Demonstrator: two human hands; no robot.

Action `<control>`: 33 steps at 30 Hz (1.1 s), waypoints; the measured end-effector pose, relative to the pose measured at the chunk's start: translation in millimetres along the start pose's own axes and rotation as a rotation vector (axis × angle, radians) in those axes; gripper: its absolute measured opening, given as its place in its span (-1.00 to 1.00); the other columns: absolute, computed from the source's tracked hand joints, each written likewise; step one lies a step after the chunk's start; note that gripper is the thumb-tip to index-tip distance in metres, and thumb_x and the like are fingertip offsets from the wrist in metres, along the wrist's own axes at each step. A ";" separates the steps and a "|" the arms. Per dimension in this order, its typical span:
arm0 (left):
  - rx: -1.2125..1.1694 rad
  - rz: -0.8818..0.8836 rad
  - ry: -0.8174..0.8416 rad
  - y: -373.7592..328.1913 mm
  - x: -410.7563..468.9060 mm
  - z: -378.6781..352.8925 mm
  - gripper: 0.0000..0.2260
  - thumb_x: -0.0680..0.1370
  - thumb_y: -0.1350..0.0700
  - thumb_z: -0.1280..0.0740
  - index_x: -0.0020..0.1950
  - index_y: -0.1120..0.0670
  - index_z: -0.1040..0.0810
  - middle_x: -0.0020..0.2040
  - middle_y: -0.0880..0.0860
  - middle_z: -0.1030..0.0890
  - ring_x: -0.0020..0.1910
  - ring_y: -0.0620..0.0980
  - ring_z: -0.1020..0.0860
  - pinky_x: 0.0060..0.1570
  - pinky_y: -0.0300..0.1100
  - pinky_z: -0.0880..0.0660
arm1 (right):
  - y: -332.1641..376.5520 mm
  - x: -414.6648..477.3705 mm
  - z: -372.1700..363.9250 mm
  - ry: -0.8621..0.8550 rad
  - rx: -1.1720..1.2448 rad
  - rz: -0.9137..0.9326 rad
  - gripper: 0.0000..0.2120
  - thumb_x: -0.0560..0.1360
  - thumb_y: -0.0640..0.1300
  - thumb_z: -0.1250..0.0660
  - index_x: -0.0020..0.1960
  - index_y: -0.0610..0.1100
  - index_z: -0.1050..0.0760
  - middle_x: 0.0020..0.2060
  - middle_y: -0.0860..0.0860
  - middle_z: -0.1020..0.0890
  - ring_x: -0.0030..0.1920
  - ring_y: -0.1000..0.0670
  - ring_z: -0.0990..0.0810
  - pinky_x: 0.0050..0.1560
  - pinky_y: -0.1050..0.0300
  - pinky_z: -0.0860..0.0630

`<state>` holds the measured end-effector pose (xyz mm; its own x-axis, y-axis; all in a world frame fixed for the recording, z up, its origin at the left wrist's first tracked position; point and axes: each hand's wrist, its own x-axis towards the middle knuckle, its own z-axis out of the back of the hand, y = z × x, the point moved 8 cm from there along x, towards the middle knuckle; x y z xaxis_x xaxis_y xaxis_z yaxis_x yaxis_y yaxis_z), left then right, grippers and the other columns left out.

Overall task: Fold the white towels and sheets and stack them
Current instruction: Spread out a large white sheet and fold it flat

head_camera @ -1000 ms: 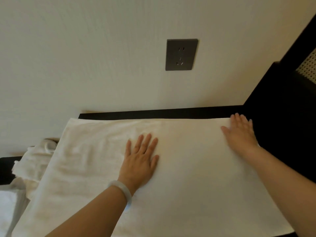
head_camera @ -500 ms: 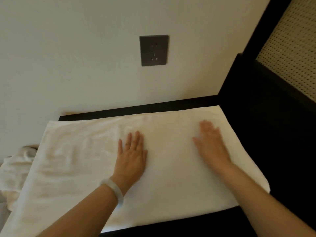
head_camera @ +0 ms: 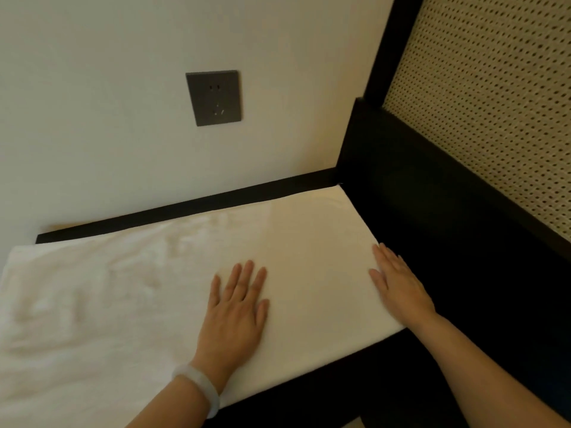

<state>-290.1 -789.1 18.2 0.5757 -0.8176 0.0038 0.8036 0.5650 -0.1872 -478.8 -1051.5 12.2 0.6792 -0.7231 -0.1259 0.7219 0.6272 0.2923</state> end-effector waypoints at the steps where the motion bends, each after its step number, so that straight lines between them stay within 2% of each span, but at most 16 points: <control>1: -0.004 0.002 -0.004 0.5 0.5 0.5 -0.42 0.58 -0.20 0.29 0.61 -0.12 0.09 0.61 -0.08 0.13 0.58 -0.04 0.17 0.53 0.06 0.22 | 0.3 0.6 4.7 -0.019 0.041 -0.014 -0.43 0.67 0.11 0.00 0.62 -0.01 0.04 0.59 0.02 -0.09 0.56 0.00 -0.08 0.51 0.16 0.02; 4: 0.014 0.005 0.000 0.8 0.2 -1.8 -0.40 0.55 -0.20 0.36 0.60 -0.14 0.18 0.60 -0.09 0.20 0.56 -0.06 0.25 0.53 0.06 0.27 | -10.5 2.7 22.7 -0.123 0.020 -0.150 -0.48 0.66 0.01 -0.15 0.56 -0.14 -0.18 0.45 -0.15 -0.34 0.41 -0.14 -0.31 0.42 -0.01 -0.28; 6: 0.013 0.007 0.000 0.9 0.3 -2.1 -0.40 0.54 -0.20 0.38 0.60 -0.14 0.20 0.60 -0.09 0.22 0.56 -0.07 0.28 0.52 0.06 0.30 | -21.2 3.4 28.7 -0.084 -0.052 -0.295 -0.50 0.64 0.06 -0.15 0.50 -0.17 -0.26 0.37 -0.18 -0.36 0.34 -0.17 -0.35 0.30 -0.07 -0.40; 10: 0.001 0.005 -0.003 0.2 0.7 -1.8 -0.39 0.54 -0.20 0.38 0.60 -0.14 0.20 0.60 -0.08 0.23 0.56 -0.05 0.28 0.52 0.06 0.30 | -34.0 2.1 27.3 0.111 0.016 -0.492 -0.38 0.60 0.17 -0.19 0.50 -0.16 -0.12 0.38 -0.19 -0.28 0.29 -0.23 -0.39 0.12 -0.08 -0.49; 12: -0.009 -0.001 0.001 -0.2 0.2 -1.6 -0.39 0.54 -0.20 0.38 0.60 -0.13 0.18 0.60 -0.08 0.22 0.56 -0.05 0.27 0.53 0.07 0.29 | -39.8 3.6 26.1 0.183 0.121 -0.535 -0.34 0.58 0.18 -0.26 0.49 -0.16 -0.13 0.34 -0.18 -0.37 0.21 -0.22 -0.48 0.09 -0.06 -0.54; 13: -0.023 -0.002 0.000 -0.1 0.3 -1.0 -0.39 0.54 -0.20 0.37 0.61 -0.12 0.16 0.60 -0.07 0.20 0.57 -0.04 0.25 0.53 0.08 0.27 | -43.2 5.2 25.4 0.217 0.201 -0.552 -0.37 0.56 0.16 -0.29 0.46 -0.18 -0.19 0.29 -0.17 -0.45 0.16 -0.19 -0.52 0.08 -0.05 -0.56; 17: -0.003 -0.006 0.012 1.0 0.7 -3.8 -0.39 0.54 -0.19 0.39 0.60 -0.12 0.21 0.60 -0.06 0.23 0.57 -0.04 0.27 0.52 0.09 0.28 | -53.5 3.5 23.8 0.314 0.603 -0.654 -0.61 0.50 0.05 -0.43 0.20 -0.19 -0.53 -0.03 -0.11 -0.65 -0.02 -0.11 -0.60 -0.10 0.04 -0.54; 19: 0.015 -0.002 0.006 1.8 1.8 -4.7 -0.40 0.54 -0.19 0.40 0.60 -0.12 0.24 0.60 -0.06 0.25 0.56 -0.04 0.30 0.52 0.09 0.30 | -51.7 2.8 25.8 0.328 0.654 -0.655 -0.67 0.48 0.01 -0.48 0.13 -0.17 -0.57 -0.05 -0.13 -0.68 -0.01 -0.14 -0.64 -0.08 0.01 -0.58; 22: -0.003 0.005 -0.001 1.9 1.3 -5.9 -0.40 0.55 -0.20 0.38 0.60 -0.12 0.21 0.60 -0.07 0.22 0.56 -0.05 0.30 0.51 0.08 0.32 | -38.0 4.2 28.8 0.338 0.704 -0.629 -0.69 0.49 -0.04 -0.47 0.14 -0.20 -0.58 -0.03 -0.16 -0.70 0.01 -0.17 -0.66 -0.10 0.00 -0.60; 26: -0.053 -0.005 0.016 4.7 1.9 -4.0 -0.48 0.65 -0.18 0.20 0.61 -0.13 0.15 0.60 -0.09 0.21 0.57 -0.06 0.27 0.52 0.06 0.32 | 3.0 3.6 39.2 0.354 0.903 -0.532 -0.67 0.47 -0.15 -0.47 0.20 -0.21 -0.59 -0.03 -0.13 -0.73 0.04 -0.16 -0.68 -0.02 -0.04 -0.61; 28: -0.230 0.002 0.072 9.5 4.5 0.6 -0.51 0.69 -0.13 0.04 0.61 -0.14 0.05 0.61 -0.12 0.13 0.58 -0.12 0.20 0.52 -0.04 0.31 | 41.9 4.5 48.7 0.352 0.984 -0.431 -0.66 0.46 -0.15 -0.47 0.23 -0.10 -0.58 -0.01 -0.08 -0.73 0.04 -0.13 -0.69 0.00 -0.05 -0.61; 29: -0.441 0.052 0.087 16.3 5.0 7.2 -0.53 0.69 -0.09 -0.04 0.60 -0.14 -0.05 0.61 -0.13 0.03 0.58 -0.16 0.09 0.53 -0.12 0.24 | 66.6 3.6 53.2 0.350 1.006 -0.370 -0.66 0.46 -0.14 -0.47 0.23 -0.03 -0.57 0.00 -0.04 -0.73 0.03 -0.10 -0.70 -0.01 -0.05 -0.61; 31: -1.009 0.260 0.043 39.2 -1.2 23.0 -0.59 0.67 -0.04 -0.16 0.53 -0.15 -0.26 0.54 -0.15 -0.23 0.48 -0.19 -0.19 0.48 -0.21 -0.04 | 123.3 -2.6 58.7 0.349 1.014 -0.208 -0.65 0.48 -0.14 -0.46 0.23 0.05 -0.55 -0.01 0.03 -0.73 0.00 -0.04 -0.71 -0.02 0.00 -0.62; 33: -1.447 0.447 -0.022 58.6 -12.9 29.7 -0.66 0.65 -0.03 -0.23 0.44 -0.14 -0.41 0.42 -0.13 -0.45 0.36 -0.12 -0.43 0.40 -0.07 -0.34 | 183.0 -17.5 54.9 0.359 0.964 -0.015 -0.63 0.49 -0.15 -0.45 0.25 0.13 -0.52 -0.02 0.12 -0.72 -0.02 0.04 -0.72 -0.01 0.08 -0.62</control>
<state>-246.0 -742.2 36.4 0.7375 -0.6044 -0.3014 -0.2614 0.1561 -0.9525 -365.9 -940.0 119.9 0.7850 -0.5001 -0.3656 0.4249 0.0052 0.9052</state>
